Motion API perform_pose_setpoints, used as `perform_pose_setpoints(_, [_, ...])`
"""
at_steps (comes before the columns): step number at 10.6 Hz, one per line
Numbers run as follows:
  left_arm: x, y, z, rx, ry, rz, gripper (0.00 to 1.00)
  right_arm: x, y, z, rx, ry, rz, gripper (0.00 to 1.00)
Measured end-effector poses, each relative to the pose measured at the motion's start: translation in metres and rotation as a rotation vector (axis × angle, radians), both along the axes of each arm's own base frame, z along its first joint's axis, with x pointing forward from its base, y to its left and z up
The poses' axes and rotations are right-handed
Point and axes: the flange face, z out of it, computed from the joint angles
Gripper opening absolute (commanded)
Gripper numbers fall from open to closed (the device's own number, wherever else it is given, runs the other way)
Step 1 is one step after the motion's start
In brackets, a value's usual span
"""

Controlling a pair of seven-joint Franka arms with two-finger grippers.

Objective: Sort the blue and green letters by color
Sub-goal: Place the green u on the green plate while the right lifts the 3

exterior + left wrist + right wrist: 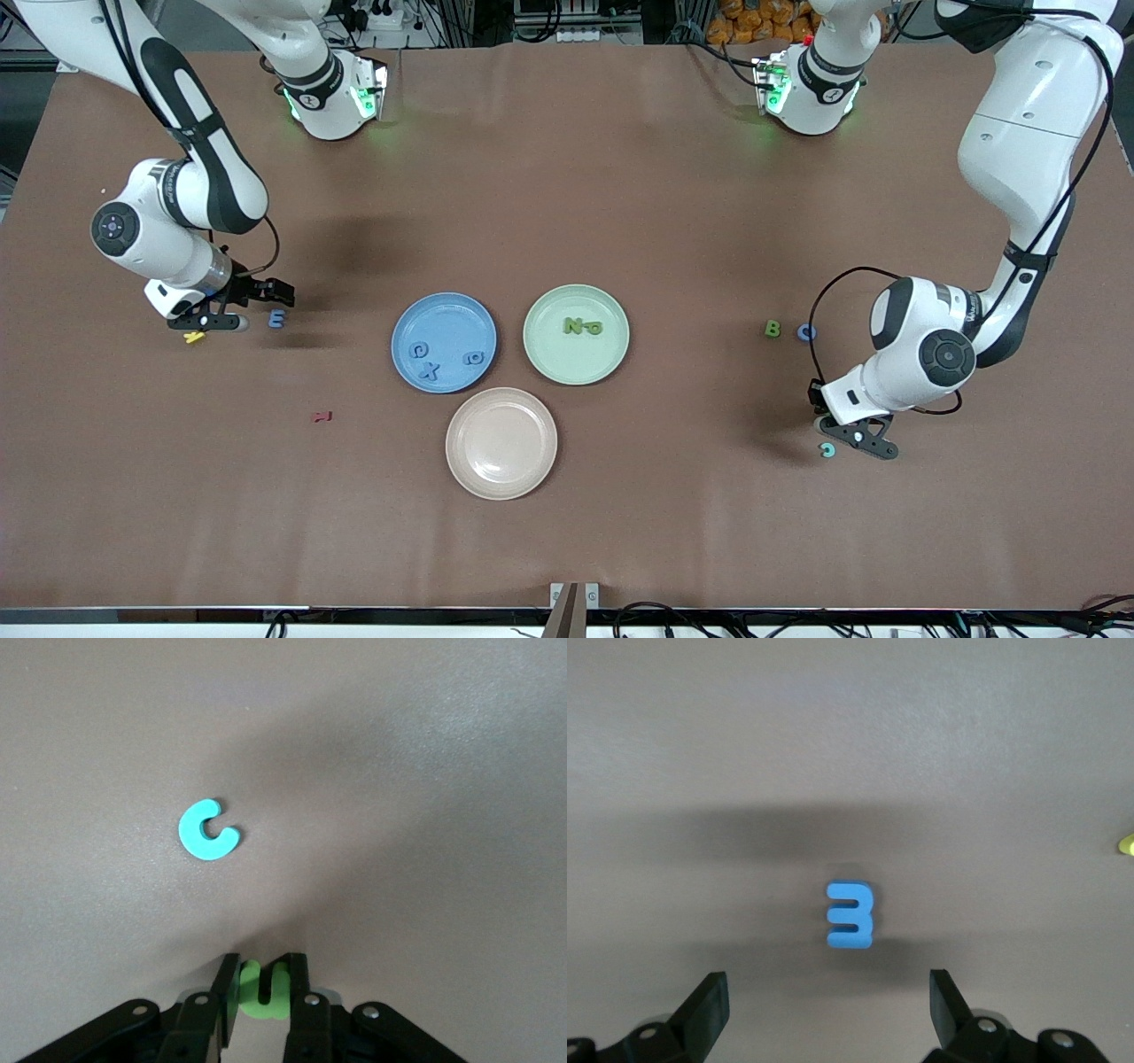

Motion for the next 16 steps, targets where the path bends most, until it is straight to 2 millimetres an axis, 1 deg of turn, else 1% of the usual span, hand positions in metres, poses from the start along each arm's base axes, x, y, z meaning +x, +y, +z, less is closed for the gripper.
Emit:
perform_pose_setpoints(2, [0.003,-0.004,0.005,-0.004,-0.006,-0.004,0.00,-0.002,-0.006,-0.018,0.003,-0.009,0.002,1.00])
perform_pose_setpoints(3, [0.004,-0.011,0.010,-0.018,0.006,0.000,0.00,-0.001,-0.007,-0.029,0.003,-0.023,0.009,1.00])
perform_pose_setpoints(4, [0.003,-0.023,0.016,-0.038,0.025,-0.002,0.00,-0.001,-0.009,-0.039,0.003,-0.038,0.021,1.00])
perform_pose_setpoints(5, [0.002,-0.040,0.023,-0.065,0.037,-0.013,0.00,-0.001,-0.012,-0.047,0.003,-0.050,0.029,1.00])
perform_pose_setpoints(6, [-0.001,-0.062,0.030,-0.097,0.045,-0.011,0.00,-0.001,-0.014,-0.051,0.004,-0.053,0.032,1.00])
perform_pose_setpoints(7, [-0.005,-0.085,0.036,-0.121,0.051,0.008,0.00,0.001,-0.015,-0.049,0.003,-0.058,0.035,1.00])
perform_pose_setpoints(8, [-0.012,-0.111,0.041,-0.136,0.061,0.043,0.00,0.003,-0.015,-0.048,0.002,-0.063,0.038,1.00])
perform_pose_setpoints(9, [-0.022,-0.145,0.044,-0.143,0.074,0.087,0.00,0.004,-0.015,-0.047,0.002,-0.065,0.038,1.00])
perform_pose_setpoints(10, [-0.036,-0.188,0.046,-0.143,0.086,0.139,0.00,0.005,-0.015,-0.046,0.002,-0.068,0.040,1.00])
perform_pose_setpoints(11, [-0.053,-0.234,0.051,-0.144,0.093,0.185,0.00,0.007,-0.014,-0.045,0.002,-0.073,0.043,1.00])
perform_pose_setpoints(13, [-0.093,-0.314,0.059,-0.142,0.105,0.259,0.00,0.010,-0.012,-0.043,0.002,-0.078,0.048,1.00])
perform_pose_setpoints(14, [-0.108,-0.344,0.065,-0.146,0.105,0.293,0.00,0.010,-0.010,-0.043,0.002,-0.079,0.051,1.00])
perform_pose_setpoints(15, [-0.118,-0.365,0.072,-0.153,0.102,0.317,0.00,0.010,-0.009,-0.043,0.003,-0.079,0.054,1.00])
perform_pose_setpoints(16, [-0.125,-0.378,0.076,-0.158,0.099,0.331,0.00,0.011,-0.008,-0.043,0.003,-0.079,0.056,0.70])
